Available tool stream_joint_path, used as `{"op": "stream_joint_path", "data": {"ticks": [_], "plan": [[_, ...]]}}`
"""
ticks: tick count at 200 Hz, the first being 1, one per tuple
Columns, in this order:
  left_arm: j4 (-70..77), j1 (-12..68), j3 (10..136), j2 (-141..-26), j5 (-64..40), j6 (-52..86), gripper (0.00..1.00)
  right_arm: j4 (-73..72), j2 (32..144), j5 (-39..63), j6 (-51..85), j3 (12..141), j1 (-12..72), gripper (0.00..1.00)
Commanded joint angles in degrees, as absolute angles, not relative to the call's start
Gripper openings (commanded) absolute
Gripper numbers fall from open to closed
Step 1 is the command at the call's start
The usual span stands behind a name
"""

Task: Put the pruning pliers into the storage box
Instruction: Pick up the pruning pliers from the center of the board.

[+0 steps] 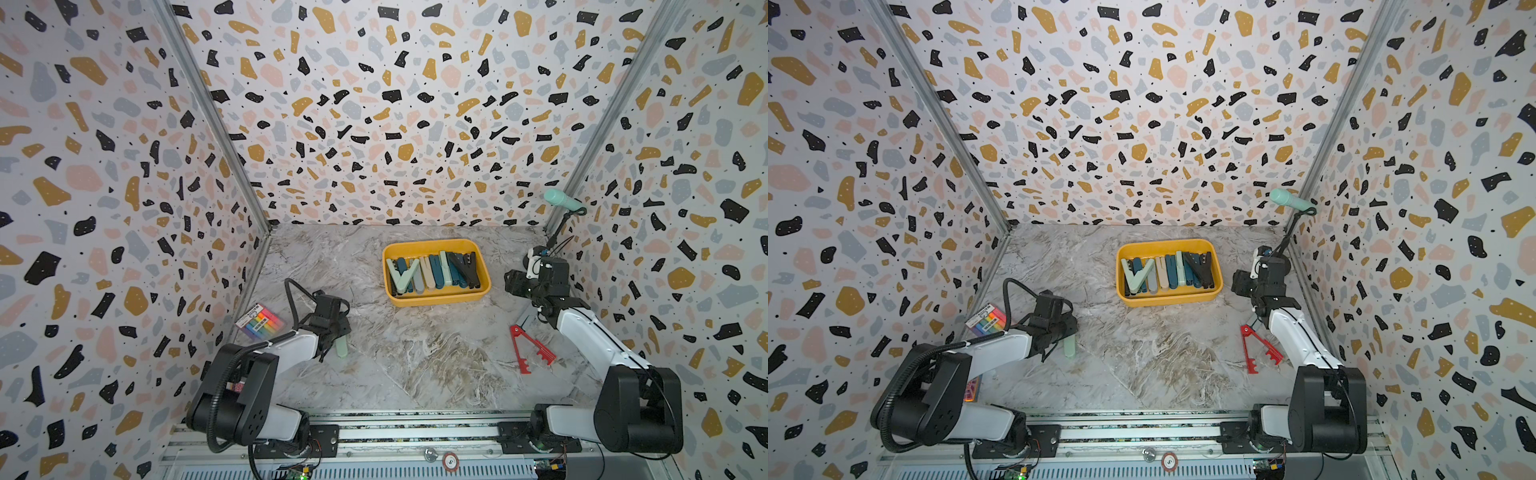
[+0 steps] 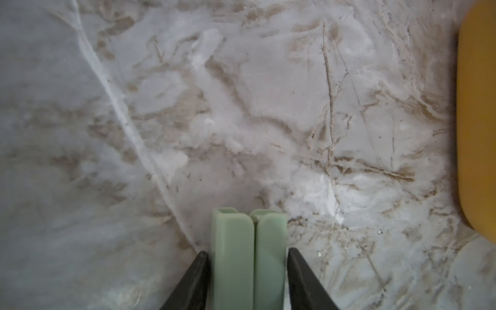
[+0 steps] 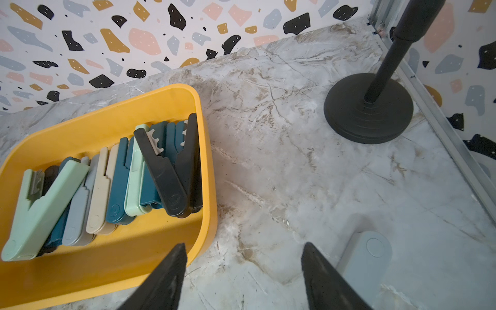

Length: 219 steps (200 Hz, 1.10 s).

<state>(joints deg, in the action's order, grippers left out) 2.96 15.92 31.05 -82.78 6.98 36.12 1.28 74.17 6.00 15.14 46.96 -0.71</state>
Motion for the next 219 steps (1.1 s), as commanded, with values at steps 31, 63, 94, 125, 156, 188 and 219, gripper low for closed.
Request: {"op": "stream_joint_path", "data": {"ticks": [31,63,94,125,156,188,219], "plan": [[-4.48,17.25,31.74,-86.78,11.51,33.52,0.53,0.92,71.88,6.60,15.10,46.41,-1.60,0.70],[-5.58,17.68,32.18,-87.10,11.73,32.70,0.37,0.71,71.92,7.27,15.08,46.15,-2.18,0.70],[-5.19,17.70,32.55,-87.21,10.92,32.26,0.10,0.57,71.56,7.79,15.15,45.88,-2.76,0.70],[-3.94,17.74,33.11,-85.35,9.07,33.07,0.12,0.48,71.26,8.14,15.09,45.43,-3.34,0.70],[-5.94,17.93,35.15,-84.23,9.39,32.53,0.47,0.31,71.23,8.43,15.26,45.35,-3.55,0.70],[-8.17,17.93,36.15,-87.64,12.01,30.26,0.54,0.20,71.17,8.64,15.22,45.35,-3.93,0.70],[-7.12,18.02,36.20,-89.57,10.80,30.43,0.50,0.28,70.84,9.10,15.37,45.26,-4.50,0.70]]}}
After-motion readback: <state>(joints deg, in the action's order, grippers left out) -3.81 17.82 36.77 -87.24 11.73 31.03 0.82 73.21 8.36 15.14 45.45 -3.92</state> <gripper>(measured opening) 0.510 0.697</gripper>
